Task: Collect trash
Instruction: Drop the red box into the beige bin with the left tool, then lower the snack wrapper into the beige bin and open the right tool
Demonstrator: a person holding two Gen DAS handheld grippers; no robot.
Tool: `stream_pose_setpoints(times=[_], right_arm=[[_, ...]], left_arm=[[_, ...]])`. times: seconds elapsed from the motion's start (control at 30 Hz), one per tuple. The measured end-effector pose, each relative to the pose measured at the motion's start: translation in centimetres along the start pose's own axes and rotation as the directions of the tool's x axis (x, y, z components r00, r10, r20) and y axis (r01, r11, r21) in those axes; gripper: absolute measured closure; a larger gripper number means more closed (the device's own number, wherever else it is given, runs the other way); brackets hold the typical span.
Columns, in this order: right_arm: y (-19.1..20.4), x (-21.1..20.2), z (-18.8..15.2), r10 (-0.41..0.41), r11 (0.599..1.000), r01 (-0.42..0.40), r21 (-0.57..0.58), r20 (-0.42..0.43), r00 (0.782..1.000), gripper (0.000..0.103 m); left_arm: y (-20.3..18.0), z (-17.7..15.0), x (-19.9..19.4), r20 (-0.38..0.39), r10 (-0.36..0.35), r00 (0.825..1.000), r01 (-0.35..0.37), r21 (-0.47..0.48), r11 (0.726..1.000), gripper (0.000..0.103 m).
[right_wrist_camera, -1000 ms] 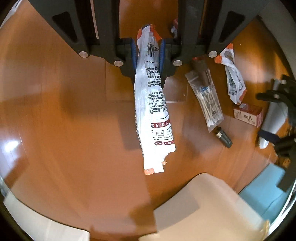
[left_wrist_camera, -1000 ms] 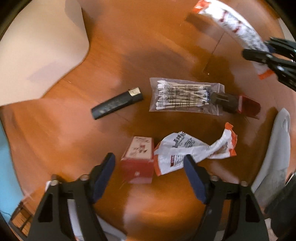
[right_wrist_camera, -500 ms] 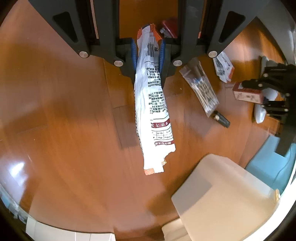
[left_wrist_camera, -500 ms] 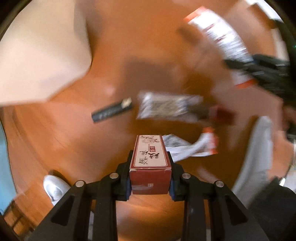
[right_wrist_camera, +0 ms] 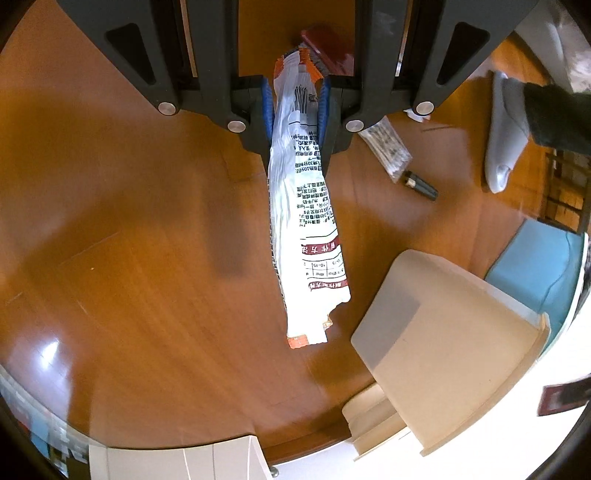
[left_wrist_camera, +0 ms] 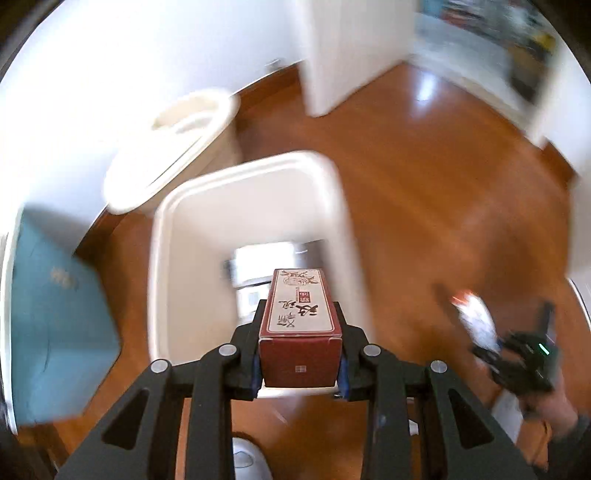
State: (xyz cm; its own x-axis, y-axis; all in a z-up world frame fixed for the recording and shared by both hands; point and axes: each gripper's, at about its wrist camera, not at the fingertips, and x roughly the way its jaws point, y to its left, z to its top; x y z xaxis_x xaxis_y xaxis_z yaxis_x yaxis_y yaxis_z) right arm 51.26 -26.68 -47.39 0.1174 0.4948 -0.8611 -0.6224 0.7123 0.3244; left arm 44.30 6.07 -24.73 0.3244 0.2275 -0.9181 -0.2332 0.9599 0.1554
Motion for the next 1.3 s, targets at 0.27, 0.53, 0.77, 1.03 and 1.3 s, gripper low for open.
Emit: stream_pose_setpoints(times=[0.27,0.53,0.77,1.03,1.3], right_arm=[[1.2,0.6,-0.1,0.024,1.0,-0.024,0.003,-0.006,1.0,0.084],[2.9,0.5,0.5,0.018,0.999,-0.018,-0.035,0.007,1.0,0.084],[5.1,-1.9,4.1,0.015,0.996,-0.007,-0.087,0.09,0.996,0.084],[12.8,-7.2,14.5,0.146,0.971,-0.086,-0.224,0.264,0.953,0.084],[22.3,-4.5,22.6,0.262,0.932,-0.198,-0.304,0.189,0.946,0.083]], left_arm=[[0.8,-2.7,7.3,-0.121,0.097,0.988,-0.099,-0.008,0.995,0.074],[-0.1,-2.5,7.8,-0.09,0.196,0.976,-0.185,0.118,0.976,0.016],[0.5,-3.7,6.0,-0.05,0.231,0.972,-0.217,0.189,0.958,0.015],[3.6,-5.4,3.9,-0.077,0.194,0.978,-0.181,0.156,0.971,0.016],[5.1,-10.3,5.4,-0.206,0.162,0.965,-0.124,0.186,0.975,0.016]])
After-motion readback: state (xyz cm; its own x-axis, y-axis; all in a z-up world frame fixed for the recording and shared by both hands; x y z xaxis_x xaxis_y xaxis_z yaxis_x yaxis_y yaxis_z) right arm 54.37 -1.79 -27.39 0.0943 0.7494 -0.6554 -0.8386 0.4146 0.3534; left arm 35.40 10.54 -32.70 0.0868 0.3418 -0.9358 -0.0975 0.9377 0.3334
